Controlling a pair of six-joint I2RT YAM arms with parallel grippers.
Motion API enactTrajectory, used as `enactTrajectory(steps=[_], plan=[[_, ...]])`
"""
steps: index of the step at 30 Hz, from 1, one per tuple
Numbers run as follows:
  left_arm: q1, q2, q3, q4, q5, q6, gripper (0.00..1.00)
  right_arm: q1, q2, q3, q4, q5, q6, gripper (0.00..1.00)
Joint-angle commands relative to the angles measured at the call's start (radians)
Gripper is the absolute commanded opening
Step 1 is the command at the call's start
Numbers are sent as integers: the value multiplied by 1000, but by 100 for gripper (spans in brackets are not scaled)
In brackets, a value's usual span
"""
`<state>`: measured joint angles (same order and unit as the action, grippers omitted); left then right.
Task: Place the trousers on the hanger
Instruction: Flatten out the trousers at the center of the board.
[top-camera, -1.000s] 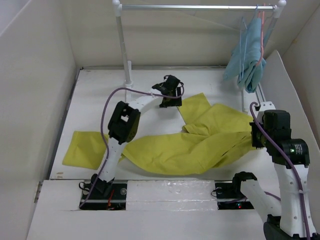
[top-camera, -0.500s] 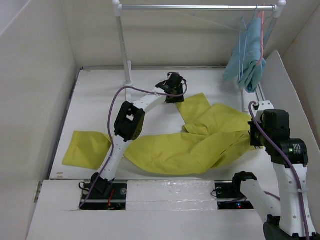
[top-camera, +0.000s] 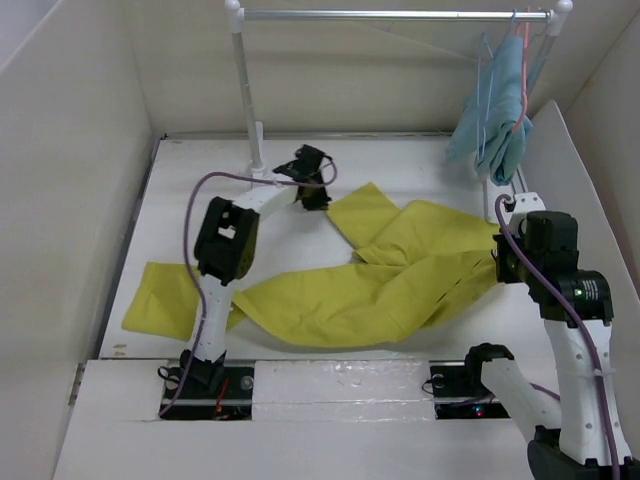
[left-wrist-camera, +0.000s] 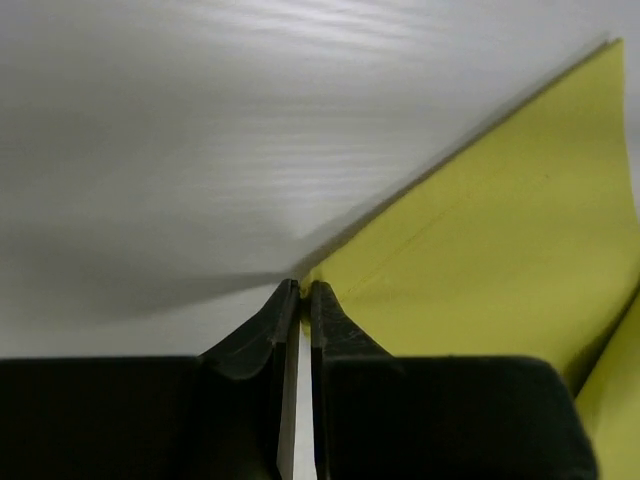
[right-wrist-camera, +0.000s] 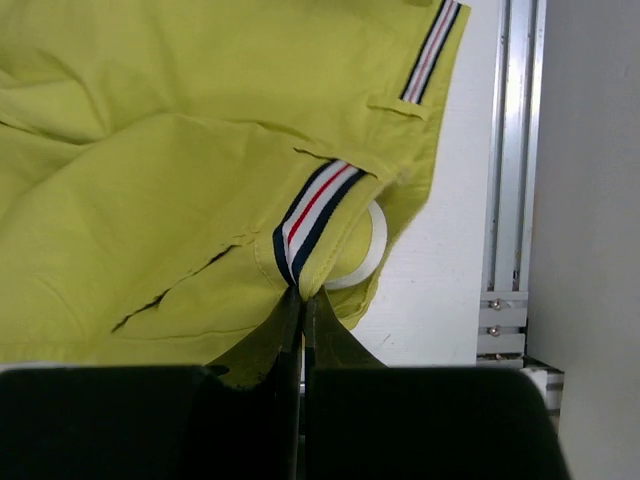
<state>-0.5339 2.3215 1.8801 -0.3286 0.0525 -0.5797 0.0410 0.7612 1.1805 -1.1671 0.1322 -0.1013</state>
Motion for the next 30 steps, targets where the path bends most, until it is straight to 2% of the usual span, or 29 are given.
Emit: enactTrajectory(steps=[1,2,4,5,8,12,13,14,16,17,18,19,20,21,22,24,26,28,29,30], plan=[[242,-368,-211,57,1,-40,0,7,0,-10,109,-43,-3,0],[340,-508,-301,87,12,-60,0,7,1,-25,110,-69,-2,0],[435,-627,-370,98,20,-65,0,7,0,-51,107,-107,2,0],[522,-728,-430,97,23,-74,0,7,-9,-65,104,-161,5,0],[636,-873,-518,88,4,-78,0,7,-22,-139,69,-232,20,0],[812,-1010,-741,82,-40,-133,0,7,-74,-209,-6,-250,25,0],[853,-1037,-784,106,-96,-149,0,7,-76,-209,-17,-262,23,0],[895,-1085,-876,132,-94,-163,0,7,-74,-197,-32,-281,23,0],[977,-1091,-933,161,-57,-195,0,17,-57,-190,-63,-319,-4,0],[977,-1055,-944,158,-59,-195,0,17,-48,-182,-78,-310,-9,0],[977,-1033,-950,161,-12,-195,0,17,-39,-153,-110,-292,-17,3],[977,-1013,-955,164,24,-203,0,17,-30,-138,-117,-270,-29,14],[977,-989,-969,177,41,-233,0,29,-25,-119,-120,-223,-32,28],[977,-984,-972,189,46,-241,0,30,-17,-93,-120,-201,-32,57],[977,-979,-969,203,50,-246,0,30,6,-41,-108,-185,-32,66],[977,-972,-932,210,44,-259,0,30,39,-13,-15,-189,-32,78],[956,-940,-865,211,43,-266,0,30,106,-39,88,-244,-20,80],[939,-909,-805,171,20,-252,0,30,156,-42,220,-227,36,80],[927,-887,-773,165,17,-247,0,30,170,-100,287,-195,57,80],[927,-881,-770,165,14,-247,0,30,190,-145,437,-191,77,80]])
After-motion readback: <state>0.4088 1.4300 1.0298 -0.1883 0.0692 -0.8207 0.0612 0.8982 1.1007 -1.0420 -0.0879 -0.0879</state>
